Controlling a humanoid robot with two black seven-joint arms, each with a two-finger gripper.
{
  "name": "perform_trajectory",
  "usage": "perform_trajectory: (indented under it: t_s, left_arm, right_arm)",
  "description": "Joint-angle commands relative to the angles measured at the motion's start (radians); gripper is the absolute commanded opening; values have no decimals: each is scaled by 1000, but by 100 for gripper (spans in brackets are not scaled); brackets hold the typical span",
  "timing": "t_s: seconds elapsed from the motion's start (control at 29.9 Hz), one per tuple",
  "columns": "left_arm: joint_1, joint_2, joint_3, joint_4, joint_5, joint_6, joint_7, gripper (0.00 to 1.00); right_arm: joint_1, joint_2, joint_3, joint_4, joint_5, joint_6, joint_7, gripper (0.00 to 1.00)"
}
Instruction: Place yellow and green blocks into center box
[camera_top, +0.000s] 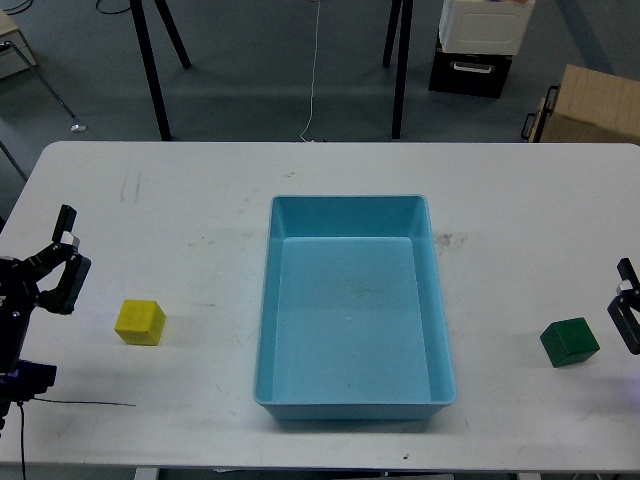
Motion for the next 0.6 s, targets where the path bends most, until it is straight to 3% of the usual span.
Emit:
perform_trajectory:
  t_s: [0.0,0.17,0.33,0.47,0.57]
  left_arm:
    - [-1,-1,-1,0,1,0,1,100]
    - [-4,5,8,0,7,0,15,100]
    - [-22,5,7,0,7,0,13,100]
    - [-30,-2,10,0,7,0,15,100]
    - [-44,-7,27,0,7,0,13,100]
  right_arm:
    - [-1,-1,-2,0,-1,-1,-4,100]
    - [47,-70,-11,0,-19,-46,-10,100]
    - [171,-409,-67,-18,-62,-100,-14,100]
    - [335,-671,-161,-57,-103,-124,-69,100]
    - [588,-826,-369,-112,-209,-126,-96,100]
